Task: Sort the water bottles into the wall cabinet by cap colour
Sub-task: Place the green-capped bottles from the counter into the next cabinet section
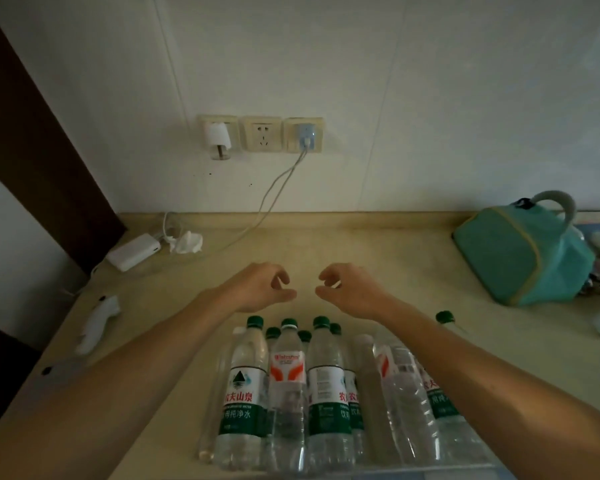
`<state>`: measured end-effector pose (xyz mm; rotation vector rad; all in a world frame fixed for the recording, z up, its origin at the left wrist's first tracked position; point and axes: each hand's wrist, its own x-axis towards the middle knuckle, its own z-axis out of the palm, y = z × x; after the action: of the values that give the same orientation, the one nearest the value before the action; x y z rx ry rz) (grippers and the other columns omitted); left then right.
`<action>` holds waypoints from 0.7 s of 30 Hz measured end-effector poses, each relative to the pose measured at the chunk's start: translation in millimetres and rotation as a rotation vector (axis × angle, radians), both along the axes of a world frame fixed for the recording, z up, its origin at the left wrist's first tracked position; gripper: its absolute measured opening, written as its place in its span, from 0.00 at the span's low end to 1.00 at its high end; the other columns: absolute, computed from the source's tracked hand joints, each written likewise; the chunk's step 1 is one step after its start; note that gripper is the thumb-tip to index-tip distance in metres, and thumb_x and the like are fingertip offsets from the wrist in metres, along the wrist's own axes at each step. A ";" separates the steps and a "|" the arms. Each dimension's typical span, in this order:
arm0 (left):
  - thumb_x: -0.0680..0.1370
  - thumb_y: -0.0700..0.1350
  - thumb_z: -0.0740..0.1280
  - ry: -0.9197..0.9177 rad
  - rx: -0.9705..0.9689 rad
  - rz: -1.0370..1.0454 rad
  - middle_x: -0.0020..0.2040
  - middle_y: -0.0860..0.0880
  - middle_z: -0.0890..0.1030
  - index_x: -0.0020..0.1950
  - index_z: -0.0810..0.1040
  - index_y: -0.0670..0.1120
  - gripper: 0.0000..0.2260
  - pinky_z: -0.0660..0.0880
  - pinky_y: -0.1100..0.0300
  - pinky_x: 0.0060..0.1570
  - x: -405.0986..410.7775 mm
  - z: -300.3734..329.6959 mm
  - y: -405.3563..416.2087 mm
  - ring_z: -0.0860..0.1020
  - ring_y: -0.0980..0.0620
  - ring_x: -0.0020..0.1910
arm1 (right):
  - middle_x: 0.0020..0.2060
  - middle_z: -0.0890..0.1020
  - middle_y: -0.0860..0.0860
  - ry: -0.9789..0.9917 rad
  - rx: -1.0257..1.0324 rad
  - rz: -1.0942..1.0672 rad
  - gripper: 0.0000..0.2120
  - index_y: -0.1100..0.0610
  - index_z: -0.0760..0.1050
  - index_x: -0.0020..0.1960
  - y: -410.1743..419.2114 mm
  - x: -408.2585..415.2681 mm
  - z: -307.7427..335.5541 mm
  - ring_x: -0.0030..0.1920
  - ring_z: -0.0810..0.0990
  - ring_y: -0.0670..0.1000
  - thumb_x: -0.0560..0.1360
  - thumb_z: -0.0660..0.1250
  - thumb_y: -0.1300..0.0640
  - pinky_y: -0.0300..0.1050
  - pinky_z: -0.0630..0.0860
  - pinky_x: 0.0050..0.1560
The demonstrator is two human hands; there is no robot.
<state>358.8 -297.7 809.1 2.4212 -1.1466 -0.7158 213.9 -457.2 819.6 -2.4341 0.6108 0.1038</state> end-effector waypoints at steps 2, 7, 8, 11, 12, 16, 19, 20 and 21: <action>0.77 0.60 0.69 0.046 0.066 -0.010 0.58 0.52 0.81 0.66 0.77 0.50 0.21 0.77 0.60 0.48 1.7 -22.8 3.7 0.79 0.55 0.52 | 0.62 0.80 0.53 0.083 0.048 -0.026 0.21 0.56 0.75 0.69 4.5 4.5 -26.0 0.58 0.79 0.51 0.79 0.68 0.48 0.42 0.75 0.55; 0.78 0.63 0.67 0.086 0.188 -0.127 0.60 0.50 0.82 0.64 0.79 0.51 0.21 0.78 0.55 0.53 -1.0 -55.3 -0.3 0.80 0.53 0.53 | 0.43 0.83 0.62 0.222 0.154 -0.159 0.14 0.65 0.81 0.49 16.5 14.8 -67.8 0.38 0.81 0.54 0.77 0.71 0.53 0.49 0.77 0.41; 0.78 0.65 0.65 0.075 0.227 -0.162 0.59 0.51 0.82 0.64 0.80 0.51 0.22 0.77 0.53 0.56 -2.1 -59.8 -2.3 0.80 0.52 0.53 | 0.34 0.80 0.59 0.252 0.162 -0.168 0.13 0.62 0.79 0.40 17.4 15.4 -73.0 0.32 0.77 0.52 0.76 0.71 0.53 0.47 0.76 0.37; 0.78 0.68 0.62 0.037 0.312 -0.240 0.58 0.52 0.82 0.63 0.80 0.52 0.25 0.74 0.49 0.60 -1.8 -68.1 -8.6 0.80 0.51 0.54 | 0.27 0.76 0.52 0.290 0.214 -0.204 0.14 0.61 0.78 0.36 15.8 15.2 -83.2 0.28 0.76 0.51 0.75 0.73 0.52 0.43 0.75 0.32; 0.78 0.67 0.62 0.051 0.313 -0.247 0.57 0.51 0.83 0.63 0.80 0.51 0.24 0.75 0.49 0.60 -0.2 -70.1 -9.8 0.80 0.51 0.54 | 0.28 0.77 0.52 0.282 0.242 -0.219 0.13 0.62 0.80 0.39 14.6 14.5 -85.9 0.29 0.76 0.51 0.74 0.74 0.52 0.42 0.74 0.31; 0.80 0.60 0.66 0.185 0.235 -0.218 0.57 0.49 0.83 0.62 0.81 0.48 0.20 0.78 0.47 0.58 4.0 -73.0 -13.5 0.81 0.50 0.54 | 0.37 0.85 0.58 0.224 0.316 -0.270 0.13 0.65 0.84 0.47 10.2 12.3 -89.7 0.34 0.81 0.50 0.74 0.74 0.54 0.40 0.76 0.31; 0.81 0.54 0.66 0.243 0.126 -0.155 0.58 0.49 0.83 0.62 0.81 0.47 0.16 0.78 0.48 0.60 8.6 -66.5 -20.3 0.81 0.51 0.55 | 0.42 0.87 0.58 0.135 0.346 -0.324 0.12 0.63 0.84 0.49 2.4 15.4 -81.6 0.35 0.82 0.49 0.75 0.74 0.54 0.39 0.77 0.34; 0.81 0.53 0.67 0.257 0.079 -0.137 0.58 0.50 0.83 0.63 0.81 0.47 0.15 0.78 0.50 0.60 10.9 -61.3 -23.8 0.80 0.52 0.55 | 0.41 0.87 0.56 0.100 0.357 -0.347 0.11 0.61 0.84 0.49 -1.6 17.0 -76.7 0.35 0.82 0.47 0.75 0.74 0.53 0.37 0.76 0.32; 0.81 0.52 0.67 0.264 0.032 -0.126 0.58 0.50 0.83 0.63 0.81 0.47 0.14 0.77 0.52 0.61 13.3 -55.1 -27.4 0.80 0.53 0.56 | 0.40 0.86 0.54 0.064 0.377 -0.370 0.09 0.59 0.84 0.50 -5.8 18.1 -70.3 0.35 0.82 0.46 0.75 0.75 0.53 0.36 0.75 0.31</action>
<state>372.0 -325.1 753.9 2.2117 -1.1922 -1.0645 232.0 -463.0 749.3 -1.9305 0.9660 0.1310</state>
